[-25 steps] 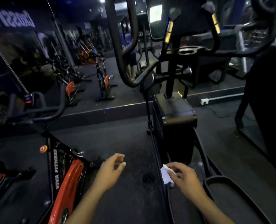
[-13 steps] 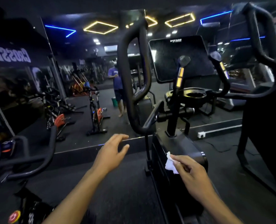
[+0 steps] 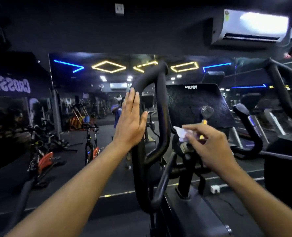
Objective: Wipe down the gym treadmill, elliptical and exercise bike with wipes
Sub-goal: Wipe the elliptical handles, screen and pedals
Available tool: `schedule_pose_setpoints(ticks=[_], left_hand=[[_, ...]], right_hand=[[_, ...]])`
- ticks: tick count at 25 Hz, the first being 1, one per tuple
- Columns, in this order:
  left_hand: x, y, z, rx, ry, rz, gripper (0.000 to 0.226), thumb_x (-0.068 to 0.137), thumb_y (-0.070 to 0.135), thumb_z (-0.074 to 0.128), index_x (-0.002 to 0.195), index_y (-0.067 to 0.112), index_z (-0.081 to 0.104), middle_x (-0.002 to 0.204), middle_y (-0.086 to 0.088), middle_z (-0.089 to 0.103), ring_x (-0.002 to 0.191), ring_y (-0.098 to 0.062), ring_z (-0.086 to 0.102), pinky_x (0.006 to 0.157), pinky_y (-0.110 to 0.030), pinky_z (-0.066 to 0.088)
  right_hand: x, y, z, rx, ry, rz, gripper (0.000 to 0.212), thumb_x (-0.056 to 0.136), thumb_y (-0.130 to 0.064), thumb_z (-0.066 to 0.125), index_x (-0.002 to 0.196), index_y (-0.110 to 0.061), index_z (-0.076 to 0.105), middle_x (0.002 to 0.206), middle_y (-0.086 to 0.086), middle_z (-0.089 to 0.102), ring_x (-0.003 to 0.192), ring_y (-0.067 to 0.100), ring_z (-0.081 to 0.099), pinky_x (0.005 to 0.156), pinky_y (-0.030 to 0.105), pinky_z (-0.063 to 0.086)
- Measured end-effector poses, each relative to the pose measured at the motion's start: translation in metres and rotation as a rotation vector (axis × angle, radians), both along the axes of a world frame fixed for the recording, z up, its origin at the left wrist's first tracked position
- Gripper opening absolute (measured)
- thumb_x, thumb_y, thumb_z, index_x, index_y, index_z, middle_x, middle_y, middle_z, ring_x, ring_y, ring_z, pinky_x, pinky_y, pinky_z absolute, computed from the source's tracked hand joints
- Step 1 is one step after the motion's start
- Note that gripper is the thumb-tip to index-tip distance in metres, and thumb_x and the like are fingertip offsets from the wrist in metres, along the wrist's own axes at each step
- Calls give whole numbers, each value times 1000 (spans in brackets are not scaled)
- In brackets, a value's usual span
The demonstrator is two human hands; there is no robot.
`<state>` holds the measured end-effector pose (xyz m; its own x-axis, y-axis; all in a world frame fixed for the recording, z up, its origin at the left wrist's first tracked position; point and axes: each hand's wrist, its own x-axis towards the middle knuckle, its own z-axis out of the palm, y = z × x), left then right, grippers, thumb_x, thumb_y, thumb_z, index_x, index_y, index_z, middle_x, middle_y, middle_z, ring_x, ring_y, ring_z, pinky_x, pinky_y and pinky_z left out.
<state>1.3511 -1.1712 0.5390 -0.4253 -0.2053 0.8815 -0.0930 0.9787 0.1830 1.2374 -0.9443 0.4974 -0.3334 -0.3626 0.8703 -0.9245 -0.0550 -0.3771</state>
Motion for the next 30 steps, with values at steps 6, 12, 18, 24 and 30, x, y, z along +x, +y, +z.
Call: schedule_pose_setpoints(ticks=[6,12,18,24,30], left_hand=[[-21,-8,-11,-6,104,-20,63,109,14,34,162,15,1,170,10,-14,154,-3,-16,126,-25,-5],[-16,-3,-18,-13,130,-18,65,109,12,36,162,22,-2,168,17,-16,154,-5,-15,122,-14,-5],[-16,0,-28,-2,170,-40,65,109,10,39,162,20,2,169,17,-12,156,-8,-10,121,-14,-3],[-11,8,-31,34,185,-75,64,109,10,37,161,24,2,167,23,-13,154,-1,-11,109,4,3],[-11,10,-32,31,197,-79,66,108,5,38,160,23,3,169,18,-10,154,-2,-10,108,5,6]], right_hand=[[-58,-70,157,-331,392,-206,19,87,-8,70,105,-11,77,99,4,74,94,25,62,86,29,47],[-39,-148,188,-163,384,-161,19,91,-1,60,104,0,74,106,13,58,92,20,59,82,21,43],[-6,-154,151,41,664,-99,17,91,1,62,105,0,70,112,12,53,80,24,63,70,31,58],[-52,-127,189,-29,581,-386,25,94,-12,60,115,-19,72,99,8,53,76,33,61,65,34,48],[-15,-153,159,17,574,-164,19,96,-12,55,110,-8,67,102,5,65,80,19,61,59,14,38]])
